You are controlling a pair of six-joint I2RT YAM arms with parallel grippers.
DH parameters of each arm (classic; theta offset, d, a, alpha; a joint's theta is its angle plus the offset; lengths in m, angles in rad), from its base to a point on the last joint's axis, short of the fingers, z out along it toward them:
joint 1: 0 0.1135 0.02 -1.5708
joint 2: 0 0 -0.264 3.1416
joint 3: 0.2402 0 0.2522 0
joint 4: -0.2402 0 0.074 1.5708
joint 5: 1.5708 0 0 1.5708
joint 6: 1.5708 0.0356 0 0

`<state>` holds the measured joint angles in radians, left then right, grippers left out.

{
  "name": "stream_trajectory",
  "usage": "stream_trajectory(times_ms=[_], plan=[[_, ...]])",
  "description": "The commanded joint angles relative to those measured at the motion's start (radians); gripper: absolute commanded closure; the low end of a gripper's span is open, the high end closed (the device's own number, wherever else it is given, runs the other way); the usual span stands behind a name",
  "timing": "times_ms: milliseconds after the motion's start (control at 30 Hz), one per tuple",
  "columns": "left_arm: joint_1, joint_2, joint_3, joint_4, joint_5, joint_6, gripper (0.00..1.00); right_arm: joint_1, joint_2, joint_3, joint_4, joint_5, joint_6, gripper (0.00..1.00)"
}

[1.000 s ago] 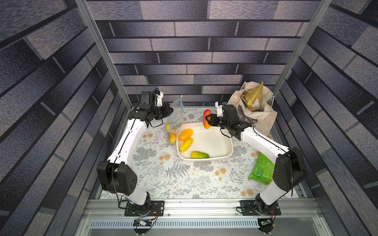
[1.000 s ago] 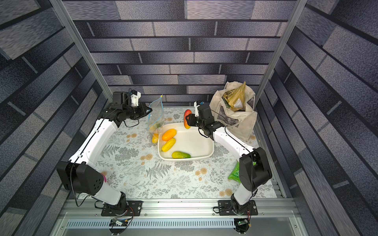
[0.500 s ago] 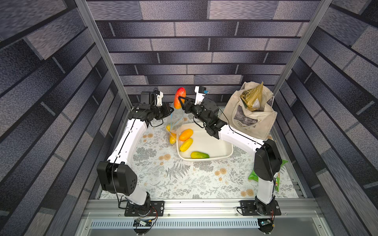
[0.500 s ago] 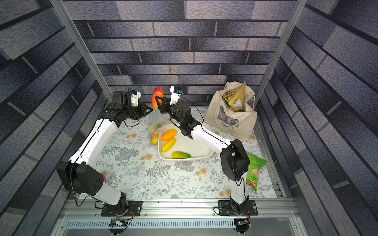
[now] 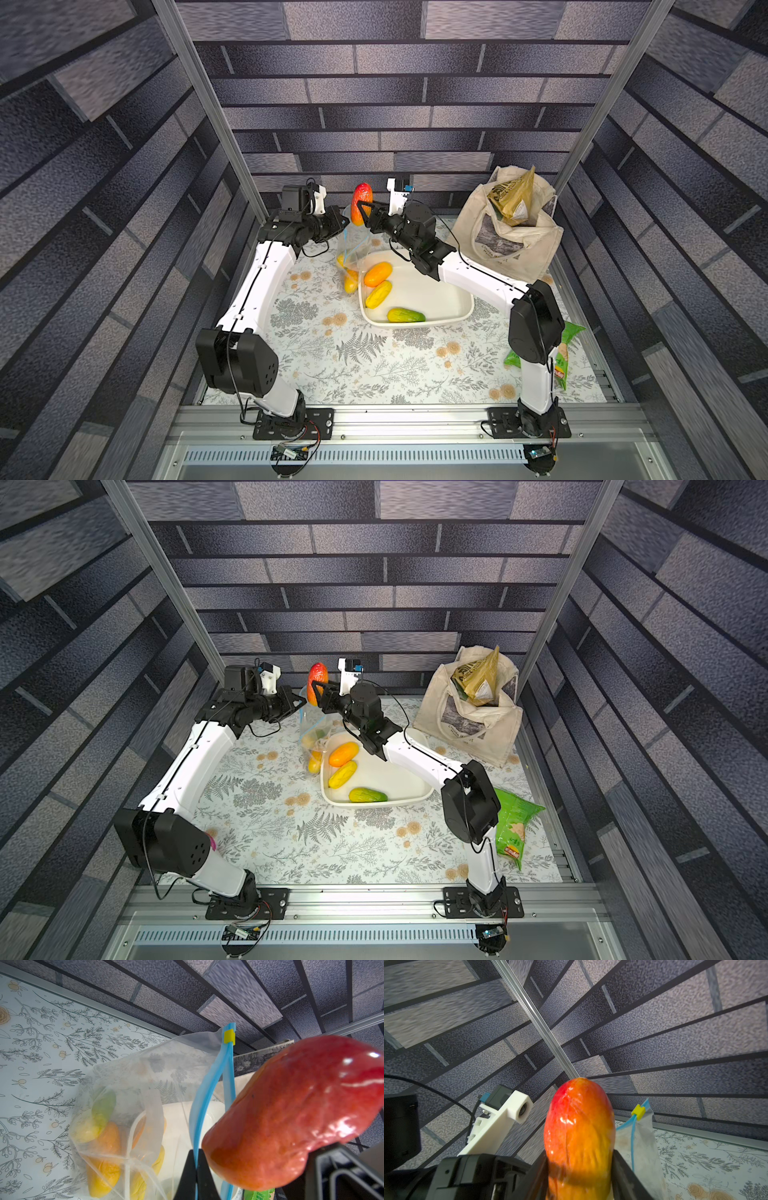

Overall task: Place the mango in a zip-top bag and seal the zipper
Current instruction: Place the mango in the zipper food storage bag, then pick up the mango from the basket.

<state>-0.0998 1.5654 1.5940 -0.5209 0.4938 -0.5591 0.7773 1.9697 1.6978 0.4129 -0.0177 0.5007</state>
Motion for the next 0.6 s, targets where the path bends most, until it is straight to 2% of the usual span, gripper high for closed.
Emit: stream_trajectory(times_ms=[0,100,267,367,467,567], plan=[[0.008,-0.046,0.0,0.042,-0.002,-0.024,1.0,0.009,0.023,0.04,-0.08,-0.027,-0.045,0.39],[0.009,-0.051,0.0,0.045,-0.004,-0.025,1.0,0.01,0.029,0.059,-0.117,-0.051,-0.061,0.26],[0.014,-0.057,-0.003,0.028,-0.008,-0.01,1.0,0.008,-0.035,0.053,-0.204,-0.075,-0.081,0.24],[0.029,-0.072,-0.013,0.012,-0.01,0.006,1.0,0.004,-0.155,0.025,-0.397,-0.049,-0.168,0.2],[0.055,-0.099,-0.034,0.006,-0.003,0.023,1.0,-0.016,-0.301,-0.09,-0.538,0.023,-0.245,0.14],[0.075,-0.127,-0.058,0.007,-0.002,0.035,1.0,-0.069,-0.394,-0.205,-0.643,-0.011,-0.281,0.13]])
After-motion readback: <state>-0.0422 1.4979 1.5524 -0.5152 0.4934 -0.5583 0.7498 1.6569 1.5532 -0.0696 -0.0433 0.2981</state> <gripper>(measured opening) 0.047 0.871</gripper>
